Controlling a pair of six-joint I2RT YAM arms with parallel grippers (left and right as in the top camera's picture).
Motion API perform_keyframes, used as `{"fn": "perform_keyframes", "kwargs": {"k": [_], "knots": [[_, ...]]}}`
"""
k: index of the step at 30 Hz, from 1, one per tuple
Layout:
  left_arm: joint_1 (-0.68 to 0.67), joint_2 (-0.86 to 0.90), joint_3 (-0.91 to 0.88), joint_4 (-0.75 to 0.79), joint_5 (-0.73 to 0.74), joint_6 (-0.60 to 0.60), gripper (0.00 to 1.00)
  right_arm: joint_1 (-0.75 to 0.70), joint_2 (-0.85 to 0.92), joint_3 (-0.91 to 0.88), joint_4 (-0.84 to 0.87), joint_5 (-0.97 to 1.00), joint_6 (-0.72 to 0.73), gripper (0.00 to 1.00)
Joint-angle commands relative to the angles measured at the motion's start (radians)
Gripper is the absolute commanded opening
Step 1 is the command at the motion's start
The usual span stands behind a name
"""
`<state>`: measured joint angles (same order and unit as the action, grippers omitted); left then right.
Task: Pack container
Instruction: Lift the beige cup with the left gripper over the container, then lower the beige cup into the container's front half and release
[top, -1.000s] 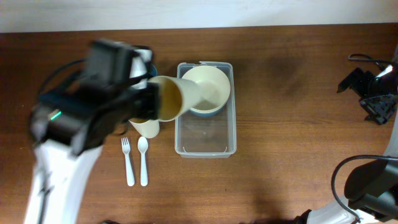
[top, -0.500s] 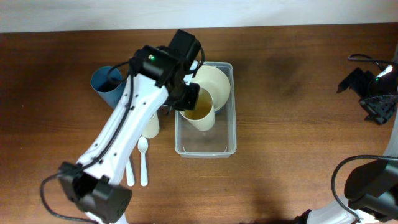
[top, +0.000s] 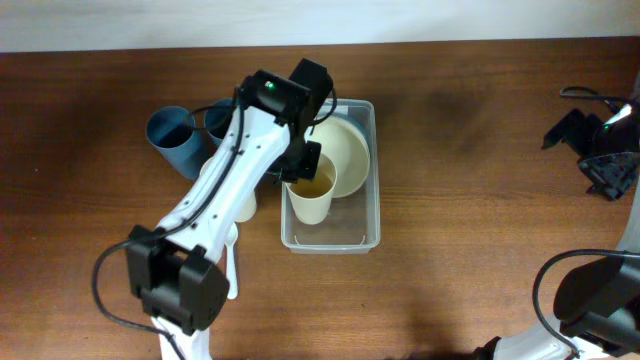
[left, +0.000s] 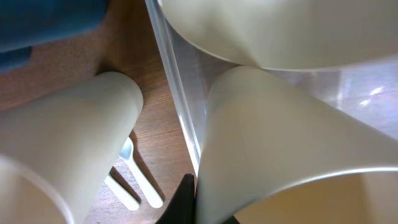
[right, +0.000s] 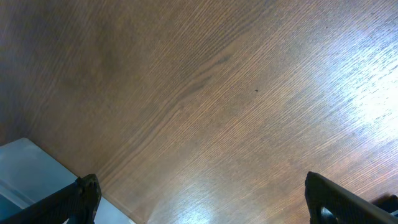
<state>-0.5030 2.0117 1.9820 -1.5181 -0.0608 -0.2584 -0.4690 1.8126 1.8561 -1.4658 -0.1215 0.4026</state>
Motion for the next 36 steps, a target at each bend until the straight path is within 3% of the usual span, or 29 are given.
{"fn": "perform_keyframes", "kwargs": {"k": [1, 24, 36], "knots": [[0.000, 0.008, 0.001, -0.002, -0.022, -0.018, 0.01, -0.003, -0.022, 0.014, 0.000, 0.006, -0.006, 0.99], [0.000, -0.026, 0.001, -0.002, -0.012, -0.018, 0.01, -0.003, -0.022, 0.014, 0.000, 0.006, -0.006, 0.99], [0.005, -0.025, 0.001, -0.003, -0.074, -0.019, 0.02, -0.003, -0.022, 0.014, 0.000, 0.006, -0.006, 0.99]]}}
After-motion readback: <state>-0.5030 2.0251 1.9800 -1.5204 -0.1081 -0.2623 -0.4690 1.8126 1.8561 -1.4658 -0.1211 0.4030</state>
